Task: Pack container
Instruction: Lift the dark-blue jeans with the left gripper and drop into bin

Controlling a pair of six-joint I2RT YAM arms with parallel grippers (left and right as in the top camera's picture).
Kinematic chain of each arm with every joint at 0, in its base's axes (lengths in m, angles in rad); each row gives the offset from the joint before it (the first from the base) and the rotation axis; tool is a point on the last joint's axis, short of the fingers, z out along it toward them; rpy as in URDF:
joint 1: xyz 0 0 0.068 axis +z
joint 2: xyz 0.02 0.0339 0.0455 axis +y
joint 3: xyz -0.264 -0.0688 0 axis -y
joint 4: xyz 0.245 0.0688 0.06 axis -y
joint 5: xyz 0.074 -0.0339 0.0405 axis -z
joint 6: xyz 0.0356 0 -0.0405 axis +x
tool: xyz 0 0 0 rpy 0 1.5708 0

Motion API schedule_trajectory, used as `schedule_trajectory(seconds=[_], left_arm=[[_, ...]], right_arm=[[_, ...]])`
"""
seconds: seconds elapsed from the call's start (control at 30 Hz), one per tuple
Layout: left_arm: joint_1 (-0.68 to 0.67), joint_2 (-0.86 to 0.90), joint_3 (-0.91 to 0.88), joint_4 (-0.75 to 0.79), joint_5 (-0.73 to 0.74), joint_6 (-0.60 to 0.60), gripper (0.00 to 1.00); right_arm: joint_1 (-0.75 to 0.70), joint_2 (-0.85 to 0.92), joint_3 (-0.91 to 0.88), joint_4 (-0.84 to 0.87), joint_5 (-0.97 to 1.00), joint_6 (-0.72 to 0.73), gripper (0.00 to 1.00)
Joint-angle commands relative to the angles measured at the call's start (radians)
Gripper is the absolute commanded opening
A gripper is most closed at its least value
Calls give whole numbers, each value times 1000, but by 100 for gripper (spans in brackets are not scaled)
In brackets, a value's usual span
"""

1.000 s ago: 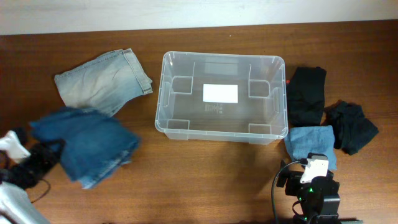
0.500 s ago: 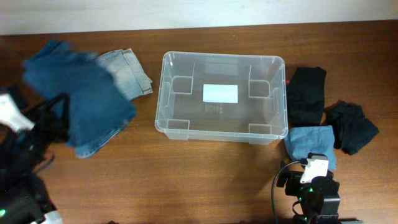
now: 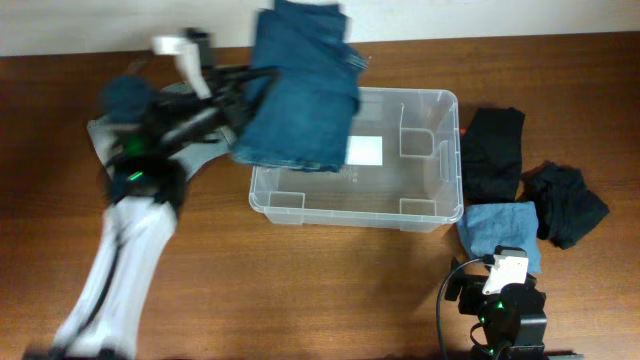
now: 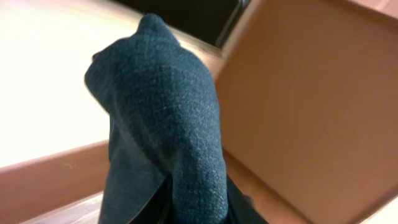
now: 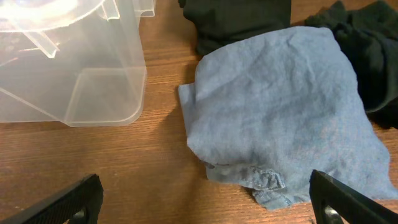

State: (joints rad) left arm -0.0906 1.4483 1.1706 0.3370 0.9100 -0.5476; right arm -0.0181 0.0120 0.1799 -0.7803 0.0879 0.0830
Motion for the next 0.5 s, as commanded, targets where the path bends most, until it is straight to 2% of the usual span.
schedule_trajectory(seconds=[0.0,0.1,0.3,0.47], left_arm=[[-117,165,29,213,5,-207,0],[-166,246,29,284,-43,-253,0],[-248,297,29,272,-162,-278,1],[-307,297,29,246,-175,-325,0]], right_arm=[[-4,-8,-3,-2,3,8,98],[-4,-8,-3,-2,3,7,99],[-4,-8,-3,-2,3,8,98],[-4,-8,-3,-2,3,7,98]])
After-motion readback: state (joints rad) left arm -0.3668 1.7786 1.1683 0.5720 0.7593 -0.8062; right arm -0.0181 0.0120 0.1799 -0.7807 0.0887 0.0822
